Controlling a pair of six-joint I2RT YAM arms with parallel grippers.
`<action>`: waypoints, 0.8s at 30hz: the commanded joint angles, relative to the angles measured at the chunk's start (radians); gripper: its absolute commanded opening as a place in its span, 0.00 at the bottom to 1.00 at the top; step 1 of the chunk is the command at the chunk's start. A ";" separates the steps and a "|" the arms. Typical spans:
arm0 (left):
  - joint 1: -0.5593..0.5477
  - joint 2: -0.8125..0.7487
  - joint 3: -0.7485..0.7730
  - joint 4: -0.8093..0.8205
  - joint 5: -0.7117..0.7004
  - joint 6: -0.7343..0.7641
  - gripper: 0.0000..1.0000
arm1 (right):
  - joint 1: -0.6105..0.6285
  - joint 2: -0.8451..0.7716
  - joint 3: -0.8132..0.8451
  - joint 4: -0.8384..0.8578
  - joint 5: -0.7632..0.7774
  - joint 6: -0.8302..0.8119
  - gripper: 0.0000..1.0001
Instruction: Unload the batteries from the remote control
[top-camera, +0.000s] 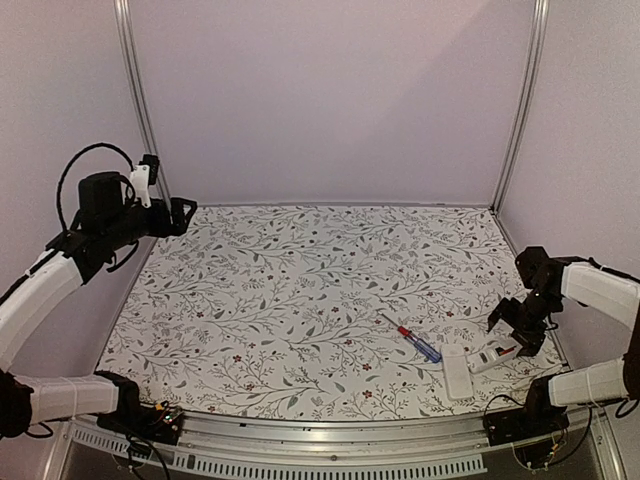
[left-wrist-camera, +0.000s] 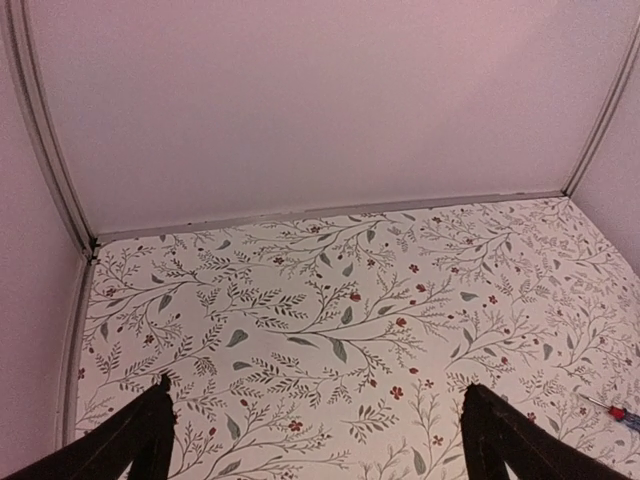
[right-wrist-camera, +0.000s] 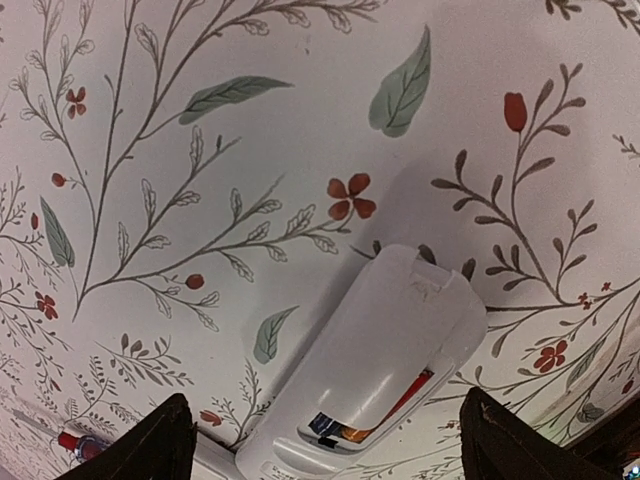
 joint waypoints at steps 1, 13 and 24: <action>-0.015 0.012 -0.006 0.005 0.015 0.001 1.00 | 0.027 0.036 0.017 0.007 0.022 0.015 0.90; -0.022 0.014 -0.007 0.003 0.015 0.000 1.00 | 0.073 0.098 0.004 0.040 0.078 0.029 0.85; -0.028 0.010 -0.006 0.000 0.010 0.001 1.00 | 0.147 0.168 -0.003 0.092 0.100 0.039 0.79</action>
